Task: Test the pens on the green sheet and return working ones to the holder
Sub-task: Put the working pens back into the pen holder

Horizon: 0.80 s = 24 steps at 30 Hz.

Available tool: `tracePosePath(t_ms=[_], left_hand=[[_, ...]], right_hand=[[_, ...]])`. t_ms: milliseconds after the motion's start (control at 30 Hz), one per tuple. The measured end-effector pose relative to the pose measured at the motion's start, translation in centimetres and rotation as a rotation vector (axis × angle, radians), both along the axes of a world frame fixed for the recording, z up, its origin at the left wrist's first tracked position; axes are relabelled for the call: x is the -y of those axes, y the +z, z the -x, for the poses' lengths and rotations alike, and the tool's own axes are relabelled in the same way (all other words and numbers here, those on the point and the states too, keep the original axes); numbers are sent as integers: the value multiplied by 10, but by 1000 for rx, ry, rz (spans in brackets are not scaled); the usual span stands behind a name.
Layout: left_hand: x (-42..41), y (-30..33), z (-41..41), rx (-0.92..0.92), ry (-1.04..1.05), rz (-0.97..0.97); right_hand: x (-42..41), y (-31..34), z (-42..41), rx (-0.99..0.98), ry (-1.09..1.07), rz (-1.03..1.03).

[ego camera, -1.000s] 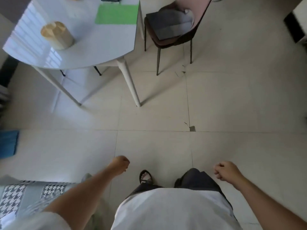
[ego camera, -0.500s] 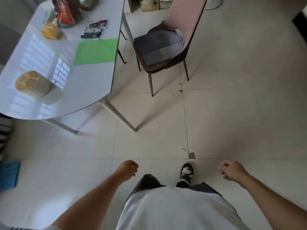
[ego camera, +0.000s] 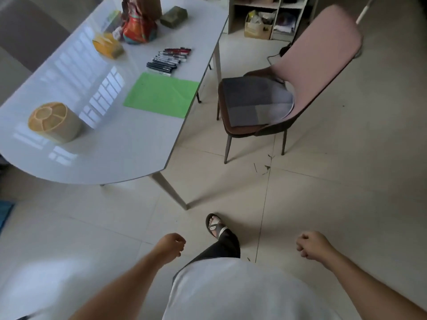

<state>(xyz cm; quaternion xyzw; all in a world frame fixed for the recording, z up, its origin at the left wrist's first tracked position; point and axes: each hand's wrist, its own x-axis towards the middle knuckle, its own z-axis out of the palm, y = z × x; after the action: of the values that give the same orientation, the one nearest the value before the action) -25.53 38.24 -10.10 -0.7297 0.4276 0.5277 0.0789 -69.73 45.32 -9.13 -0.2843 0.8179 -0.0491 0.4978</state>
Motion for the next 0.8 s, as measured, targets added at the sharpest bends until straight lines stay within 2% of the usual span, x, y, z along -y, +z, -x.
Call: tracePosePath(t_ms=[133,300,533,633,800], left_hand=[[71,-4,11,14,-64,-3],[166,22,31,-45,-237,133],[229,67,17,-288,194,327],[245,71,-11,-285,427,374],[276,66,-69,-199,690,395]], right_hand=[[85,16,1,-34,64,-25],[207,30,-18,-24,160,49],[359,51,-113,147,282,175],[422,59,-159,206,420,233],[526,63,-240,333,607,237]])
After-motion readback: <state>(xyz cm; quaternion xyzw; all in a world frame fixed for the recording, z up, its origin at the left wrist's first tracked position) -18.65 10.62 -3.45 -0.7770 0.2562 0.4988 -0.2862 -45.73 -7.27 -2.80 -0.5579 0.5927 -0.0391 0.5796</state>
